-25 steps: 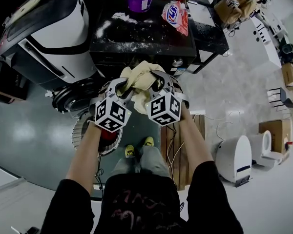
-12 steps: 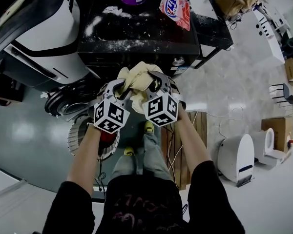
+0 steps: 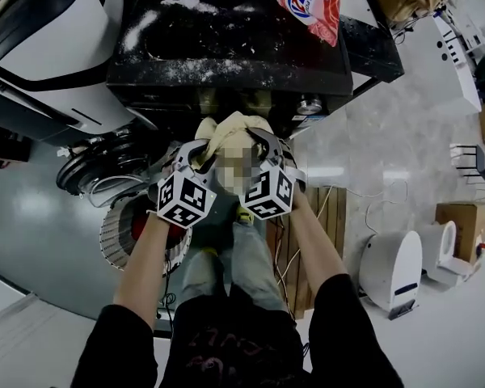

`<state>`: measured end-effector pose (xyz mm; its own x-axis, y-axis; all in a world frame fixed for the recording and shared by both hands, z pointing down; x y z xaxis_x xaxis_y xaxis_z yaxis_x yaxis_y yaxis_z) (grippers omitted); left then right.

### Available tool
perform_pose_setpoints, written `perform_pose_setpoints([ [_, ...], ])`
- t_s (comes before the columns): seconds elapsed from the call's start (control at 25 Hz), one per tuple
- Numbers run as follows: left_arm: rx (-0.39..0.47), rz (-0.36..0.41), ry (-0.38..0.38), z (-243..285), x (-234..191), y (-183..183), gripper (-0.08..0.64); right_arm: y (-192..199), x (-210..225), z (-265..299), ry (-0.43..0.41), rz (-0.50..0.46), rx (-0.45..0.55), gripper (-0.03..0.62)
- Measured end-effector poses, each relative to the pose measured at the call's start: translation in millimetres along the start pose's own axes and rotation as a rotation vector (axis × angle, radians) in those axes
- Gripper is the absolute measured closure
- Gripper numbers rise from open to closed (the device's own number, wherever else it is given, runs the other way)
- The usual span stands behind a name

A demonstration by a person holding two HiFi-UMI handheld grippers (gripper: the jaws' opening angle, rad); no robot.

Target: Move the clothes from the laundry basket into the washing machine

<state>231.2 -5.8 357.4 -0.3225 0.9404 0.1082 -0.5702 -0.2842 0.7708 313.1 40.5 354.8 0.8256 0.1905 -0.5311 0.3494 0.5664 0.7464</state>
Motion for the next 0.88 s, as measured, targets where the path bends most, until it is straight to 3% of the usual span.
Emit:
perform_pose_setpoints([
  [0.56, 0.013, -0.039, -0.063, 79, -22, 85, 0.448, 73, -49, 81, -0.008, 0.036, 0.035, 0.514],
  [0.88, 0.085, -0.053, -0.13, 134, -35, 135, 0.448, 123, -74, 130, 0.062, 0.083, 0.092, 0.515],
])
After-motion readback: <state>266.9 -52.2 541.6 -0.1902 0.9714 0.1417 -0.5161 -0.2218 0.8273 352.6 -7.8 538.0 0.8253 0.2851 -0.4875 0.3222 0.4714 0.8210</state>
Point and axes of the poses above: the fingertips, and each gripper's own axes: z forward along the fingers, x to its right, y out of its underside, the point moved 4 cm from there along -z, backward along the fingers, and after that the axes turned 15 degrees about y, right-handed, at the moved point
